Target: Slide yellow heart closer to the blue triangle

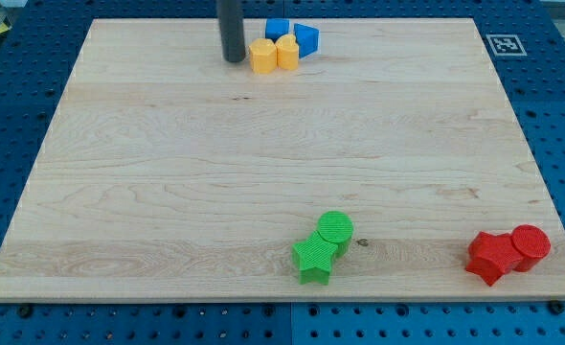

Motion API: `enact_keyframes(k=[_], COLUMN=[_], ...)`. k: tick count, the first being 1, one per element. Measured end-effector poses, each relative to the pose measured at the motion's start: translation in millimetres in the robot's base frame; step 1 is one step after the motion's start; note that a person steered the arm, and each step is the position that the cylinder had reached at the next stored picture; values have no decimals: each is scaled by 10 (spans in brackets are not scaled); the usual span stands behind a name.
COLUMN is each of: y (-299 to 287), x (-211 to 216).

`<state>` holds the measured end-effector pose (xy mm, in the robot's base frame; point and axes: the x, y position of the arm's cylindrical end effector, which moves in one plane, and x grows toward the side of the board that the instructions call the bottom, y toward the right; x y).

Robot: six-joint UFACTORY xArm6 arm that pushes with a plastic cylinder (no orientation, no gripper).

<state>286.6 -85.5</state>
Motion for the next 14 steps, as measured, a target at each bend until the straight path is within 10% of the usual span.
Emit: enact_keyframes(k=[14], y=[317], x=[1180])
